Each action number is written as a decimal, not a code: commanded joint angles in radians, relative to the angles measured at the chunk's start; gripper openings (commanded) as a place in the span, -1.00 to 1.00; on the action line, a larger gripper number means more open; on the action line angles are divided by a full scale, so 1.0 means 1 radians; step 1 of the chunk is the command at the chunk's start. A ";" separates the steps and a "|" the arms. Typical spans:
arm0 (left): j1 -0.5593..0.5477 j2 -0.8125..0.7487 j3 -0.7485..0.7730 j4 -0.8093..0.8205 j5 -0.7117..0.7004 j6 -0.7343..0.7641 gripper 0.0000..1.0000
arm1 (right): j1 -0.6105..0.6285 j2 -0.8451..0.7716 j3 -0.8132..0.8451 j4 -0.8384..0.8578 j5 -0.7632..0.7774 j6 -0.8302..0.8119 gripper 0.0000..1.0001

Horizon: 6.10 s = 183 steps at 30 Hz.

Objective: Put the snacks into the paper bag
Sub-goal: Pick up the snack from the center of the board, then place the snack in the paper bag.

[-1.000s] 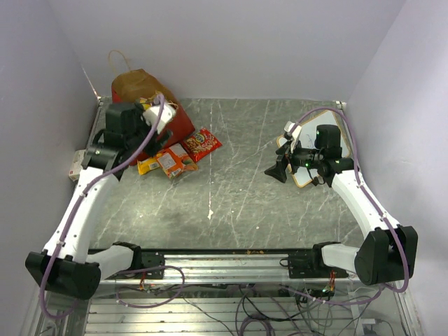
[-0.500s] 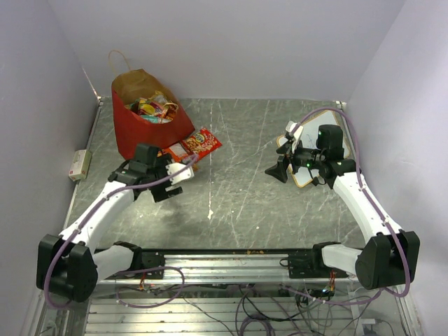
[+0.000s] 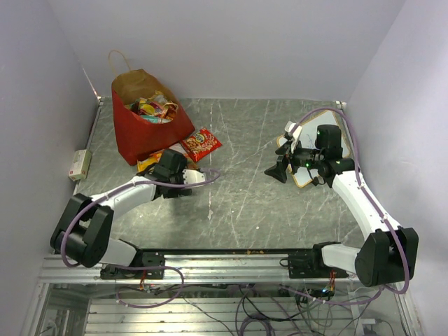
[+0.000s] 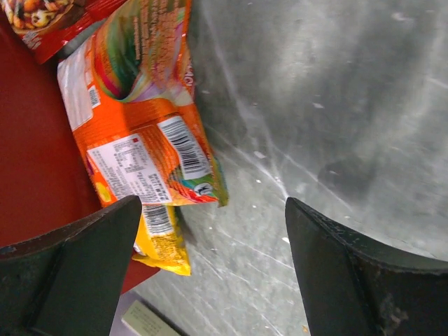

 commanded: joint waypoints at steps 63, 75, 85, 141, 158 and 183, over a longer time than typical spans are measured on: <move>-0.062 -0.264 0.543 -0.703 0.186 -0.164 -0.86 | -0.009 -0.006 -0.001 -0.002 0.024 -0.030 0.97; -0.061 -0.236 0.807 -0.729 0.030 -0.348 -0.86 | -0.012 0.000 0.003 -0.005 0.037 -0.036 0.96; 0.032 -0.244 0.960 -0.755 -0.098 -0.443 -0.86 | -0.012 0.010 0.006 -0.006 0.042 -0.037 0.96; 0.341 0.279 1.186 -0.463 0.060 0.136 -0.86 | -0.012 -0.022 -0.006 0.004 0.034 -0.036 0.96; 0.499 0.222 1.131 -0.689 0.142 0.247 -0.86 | -0.014 -0.017 -0.007 0.004 0.031 -0.036 0.96; 0.434 0.531 1.461 -0.891 -0.013 0.180 -0.73 | -0.013 -0.017 -0.007 0.002 0.038 -0.041 0.96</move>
